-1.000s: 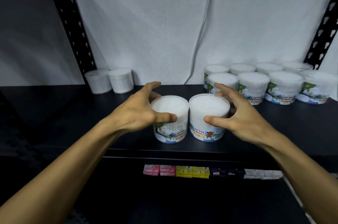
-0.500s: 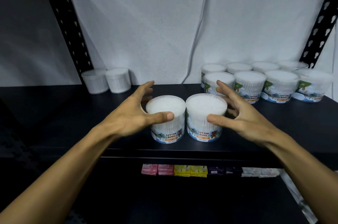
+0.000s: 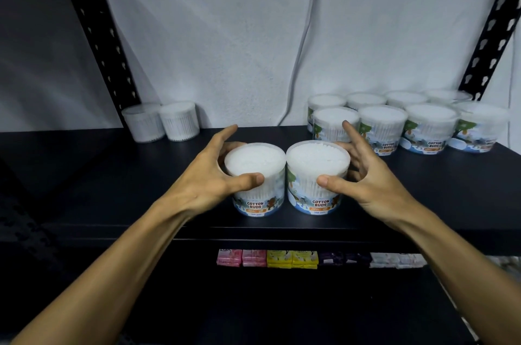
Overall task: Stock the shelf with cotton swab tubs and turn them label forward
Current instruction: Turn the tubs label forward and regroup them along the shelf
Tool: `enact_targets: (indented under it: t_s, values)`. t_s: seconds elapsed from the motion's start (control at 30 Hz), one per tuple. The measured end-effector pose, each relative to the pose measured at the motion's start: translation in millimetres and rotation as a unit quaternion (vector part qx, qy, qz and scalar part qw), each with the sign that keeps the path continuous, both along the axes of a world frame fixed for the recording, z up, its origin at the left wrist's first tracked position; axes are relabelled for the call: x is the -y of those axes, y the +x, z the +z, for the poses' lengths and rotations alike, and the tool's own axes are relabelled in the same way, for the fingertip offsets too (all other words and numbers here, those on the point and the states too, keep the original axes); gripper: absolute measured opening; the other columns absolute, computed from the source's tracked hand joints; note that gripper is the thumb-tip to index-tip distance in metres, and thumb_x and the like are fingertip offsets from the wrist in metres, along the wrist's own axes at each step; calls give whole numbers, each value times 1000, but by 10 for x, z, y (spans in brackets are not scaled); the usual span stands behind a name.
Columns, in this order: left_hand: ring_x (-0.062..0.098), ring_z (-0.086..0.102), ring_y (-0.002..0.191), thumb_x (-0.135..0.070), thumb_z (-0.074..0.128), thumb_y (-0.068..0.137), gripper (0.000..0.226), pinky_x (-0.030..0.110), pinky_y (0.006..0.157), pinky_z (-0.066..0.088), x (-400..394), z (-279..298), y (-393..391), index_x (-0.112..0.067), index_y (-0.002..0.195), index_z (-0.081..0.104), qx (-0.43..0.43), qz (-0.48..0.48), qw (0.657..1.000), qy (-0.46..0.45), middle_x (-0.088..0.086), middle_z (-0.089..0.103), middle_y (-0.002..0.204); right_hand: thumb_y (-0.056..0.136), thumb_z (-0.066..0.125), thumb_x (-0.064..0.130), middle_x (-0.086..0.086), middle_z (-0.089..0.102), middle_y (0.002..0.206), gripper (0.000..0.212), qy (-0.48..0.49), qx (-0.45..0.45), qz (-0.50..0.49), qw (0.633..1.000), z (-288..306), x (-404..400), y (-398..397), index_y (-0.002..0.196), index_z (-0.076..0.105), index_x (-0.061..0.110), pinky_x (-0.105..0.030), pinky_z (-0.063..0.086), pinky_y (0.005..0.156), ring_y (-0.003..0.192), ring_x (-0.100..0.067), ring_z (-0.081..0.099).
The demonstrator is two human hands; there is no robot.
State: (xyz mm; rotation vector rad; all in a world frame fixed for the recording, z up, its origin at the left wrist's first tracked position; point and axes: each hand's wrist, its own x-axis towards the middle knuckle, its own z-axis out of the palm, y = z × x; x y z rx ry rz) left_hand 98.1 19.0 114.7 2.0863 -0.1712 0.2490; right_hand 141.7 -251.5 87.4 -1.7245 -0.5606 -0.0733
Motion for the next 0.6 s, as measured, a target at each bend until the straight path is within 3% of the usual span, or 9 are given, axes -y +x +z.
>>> enact_targets:
  t_s: [0.1, 0.27, 0.47, 0.6]
  values:
    - [-7, 55, 113, -41, 88, 56, 111, 21, 99, 40, -19, -6, 30, -36, 148, 27, -10, -21, 1000, -12, -20, 59, 125, 56, 83, 39, 17, 56, 128, 115, -2, -4, 12, 1000, 1, 34, 28, 147, 13, 39, -30, 37, 106, 123, -1, 49]
    - [-5, 54, 116, -46, 84, 55, 112, 23, 101, 40, -28, -17, 41, -36, 149, 25, -14, -34, 999, -16, -21, 58, 127, 56, 81, 38, 18, 56, 129, 110, -5, -4, 24, 1000, 6, 54, 49, 146, 18, 40, -26, 39, 105, 122, 0, 50]
    - [-8, 52, 116, -49, 81, 55, 108, 15, 96, 38, -24, -19, 28, -35, 148, 27, -20, -44, 999, -21, -22, 56, 129, 57, 81, 40, 15, 53, 134, 93, -6, -13, 43, 999, 25, 71, 38, 138, 36, 39, -15, 40, 99, 123, 1, 50]
    - [-14, 48, 115, -55, 82, 58, 106, 4, 83, 40, -27, 3, -37, -38, 148, 28, -21, -45, 999, -10, -22, 50, 134, 65, 85, 38, 17, 48, 138, 85, -27, -4, 39, 999, 48, 80, -18, 136, 38, 41, -20, 37, 106, 126, 2, 46]
